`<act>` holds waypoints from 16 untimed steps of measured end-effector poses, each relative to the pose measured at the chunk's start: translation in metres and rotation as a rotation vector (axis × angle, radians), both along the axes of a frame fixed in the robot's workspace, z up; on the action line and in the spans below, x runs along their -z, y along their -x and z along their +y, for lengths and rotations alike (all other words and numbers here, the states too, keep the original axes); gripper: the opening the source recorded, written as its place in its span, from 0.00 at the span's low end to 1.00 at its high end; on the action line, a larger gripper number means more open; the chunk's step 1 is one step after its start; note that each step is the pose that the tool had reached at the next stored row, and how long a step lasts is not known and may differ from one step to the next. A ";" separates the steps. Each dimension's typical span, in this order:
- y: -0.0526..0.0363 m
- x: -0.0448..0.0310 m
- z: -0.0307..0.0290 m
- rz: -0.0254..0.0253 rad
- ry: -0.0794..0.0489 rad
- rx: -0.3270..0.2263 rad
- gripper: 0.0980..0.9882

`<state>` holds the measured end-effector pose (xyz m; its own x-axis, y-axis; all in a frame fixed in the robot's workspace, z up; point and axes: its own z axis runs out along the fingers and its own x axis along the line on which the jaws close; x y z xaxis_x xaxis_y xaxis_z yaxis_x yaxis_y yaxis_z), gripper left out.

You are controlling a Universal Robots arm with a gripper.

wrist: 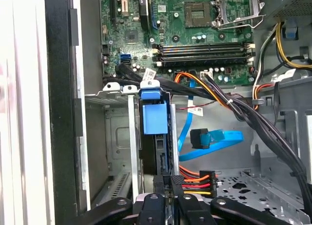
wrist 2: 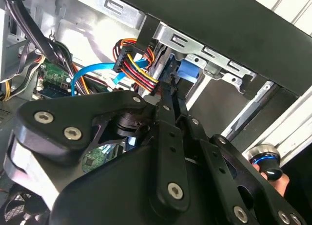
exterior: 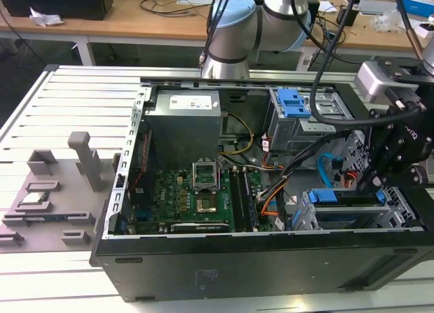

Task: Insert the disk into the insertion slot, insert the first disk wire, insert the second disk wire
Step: 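Insert the first disk wire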

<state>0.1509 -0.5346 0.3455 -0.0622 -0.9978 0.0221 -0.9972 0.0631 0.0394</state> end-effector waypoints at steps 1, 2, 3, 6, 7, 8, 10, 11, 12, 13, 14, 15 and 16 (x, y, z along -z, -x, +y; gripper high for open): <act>0.0000 0.0004 0.0000 0.0001 0.000 0.000 0.08; 0.0000 0.0009 0.0000 0.0000 0.000 0.000 0.08; 0.0000 0.0013 0.0000 0.0000 0.000 0.000 0.08; -0.0002 0.0032 0.0000 0.0000 0.000 0.000 0.08; -0.0003 0.0039 0.0000 -0.0001 0.000 0.000 0.08; -0.0003 0.0052 0.0000 0.0000 -0.001 0.000 0.08; -0.0004 0.0075 -0.0001 0.0000 0.000 0.000 0.08; -0.0004 0.0088 -0.0001 -0.0001 0.001 0.000 0.08; -0.0005 0.0092 -0.0001 0.0000 0.001 0.000 0.08; -0.0005 0.0094 -0.0001 0.0000 0.001 0.000 0.08; -0.0004 0.0095 0.0000 0.0000 0.001 0.000 0.08; -0.0004 0.0095 -0.0001 0.0000 0.001 0.000 0.08; -0.0003 0.0101 -0.0001 0.0001 0.000 0.000 0.08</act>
<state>0.1513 -0.5346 0.3355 -0.0623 -0.9978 0.0224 -0.9972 0.0632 0.0395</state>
